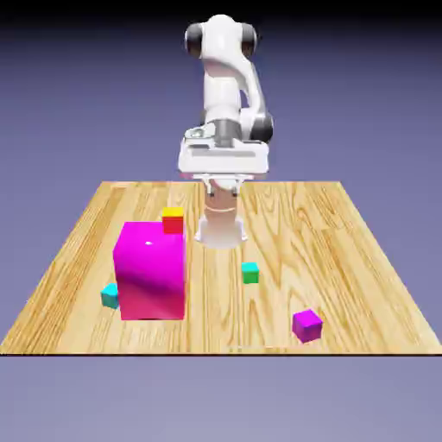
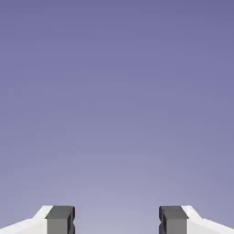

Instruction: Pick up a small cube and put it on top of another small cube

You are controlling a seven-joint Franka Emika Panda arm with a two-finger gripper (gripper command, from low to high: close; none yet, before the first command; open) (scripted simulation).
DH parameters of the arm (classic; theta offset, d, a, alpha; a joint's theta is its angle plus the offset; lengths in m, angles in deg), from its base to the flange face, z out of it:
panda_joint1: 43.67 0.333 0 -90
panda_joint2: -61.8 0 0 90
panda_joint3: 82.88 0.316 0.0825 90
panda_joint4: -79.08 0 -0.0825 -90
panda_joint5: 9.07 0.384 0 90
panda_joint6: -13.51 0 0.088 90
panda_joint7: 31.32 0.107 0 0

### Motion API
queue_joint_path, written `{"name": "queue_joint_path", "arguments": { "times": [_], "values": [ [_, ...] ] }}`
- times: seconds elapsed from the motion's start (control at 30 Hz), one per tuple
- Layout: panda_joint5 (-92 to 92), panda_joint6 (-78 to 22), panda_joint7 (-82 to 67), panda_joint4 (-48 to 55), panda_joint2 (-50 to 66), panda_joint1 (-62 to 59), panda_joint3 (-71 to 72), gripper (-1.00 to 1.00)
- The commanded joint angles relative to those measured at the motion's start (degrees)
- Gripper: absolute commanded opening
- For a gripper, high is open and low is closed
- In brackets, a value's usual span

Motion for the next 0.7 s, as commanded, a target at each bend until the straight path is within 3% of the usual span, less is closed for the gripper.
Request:
{"name": "queue_joint_path", "arguments": {
  "times": [0.0, 0.33, 0.67],
  "values": [
    [0.64, -1.75, 0.84, -1.21, 2.08, 1.41, 0.38, 0.0],
    [6.31, -17.19, 8.27, -11.89, 20.39, 13.79, 3.74, 0.0],
    [9.95, 1.25, 5.47, -9.95, 40.76, 12.34, 6.37, 0.0]
  ]
}}
